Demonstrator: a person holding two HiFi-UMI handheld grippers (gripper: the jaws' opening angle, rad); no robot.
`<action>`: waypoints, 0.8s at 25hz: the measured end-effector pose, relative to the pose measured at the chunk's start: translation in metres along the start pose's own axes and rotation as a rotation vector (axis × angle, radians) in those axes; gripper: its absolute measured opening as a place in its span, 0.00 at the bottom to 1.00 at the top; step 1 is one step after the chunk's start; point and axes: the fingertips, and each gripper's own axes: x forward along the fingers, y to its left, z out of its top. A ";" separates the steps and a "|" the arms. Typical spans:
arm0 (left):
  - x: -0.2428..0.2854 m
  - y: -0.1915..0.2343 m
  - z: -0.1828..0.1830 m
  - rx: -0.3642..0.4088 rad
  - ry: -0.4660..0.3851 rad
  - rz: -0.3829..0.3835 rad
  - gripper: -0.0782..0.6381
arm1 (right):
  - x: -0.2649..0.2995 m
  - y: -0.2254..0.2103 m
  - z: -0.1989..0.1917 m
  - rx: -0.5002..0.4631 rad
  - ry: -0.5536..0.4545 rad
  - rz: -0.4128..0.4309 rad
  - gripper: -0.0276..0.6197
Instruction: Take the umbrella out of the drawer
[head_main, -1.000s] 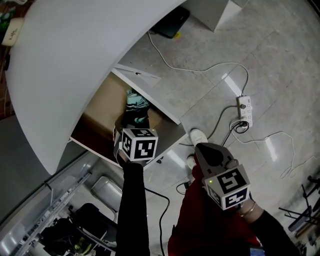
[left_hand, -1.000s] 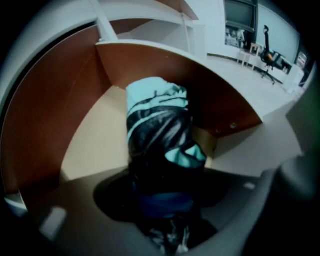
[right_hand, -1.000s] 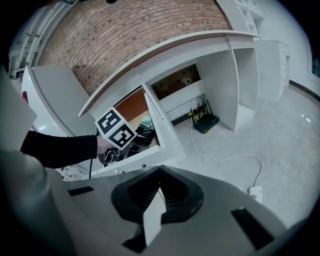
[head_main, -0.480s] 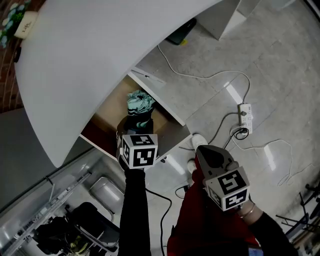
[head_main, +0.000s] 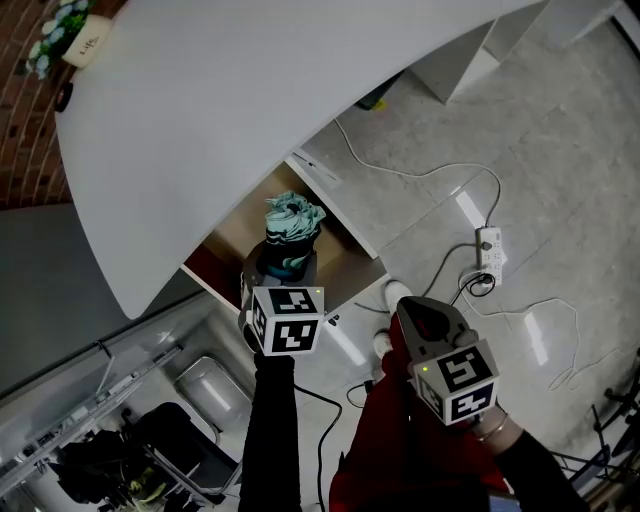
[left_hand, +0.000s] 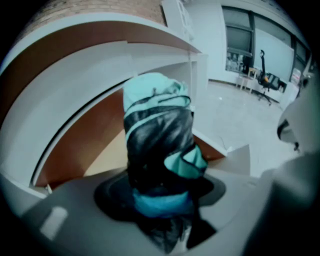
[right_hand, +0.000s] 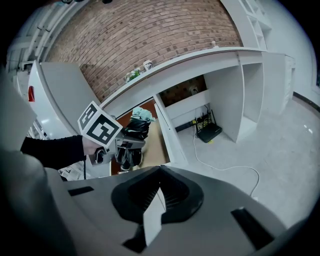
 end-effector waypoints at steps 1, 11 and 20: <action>-0.004 0.001 0.001 -0.006 -0.007 0.000 0.51 | -0.001 0.001 0.001 -0.003 -0.002 -0.001 0.04; -0.040 0.003 0.018 -0.002 -0.074 0.012 0.51 | -0.014 0.015 0.021 -0.048 -0.029 -0.002 0.04; -0.072 -0.002 0.035 -0.023 -0.131 0.018 0.51 | -0.028 0.027 0.039 -0.084 -0.053 0.003 0.04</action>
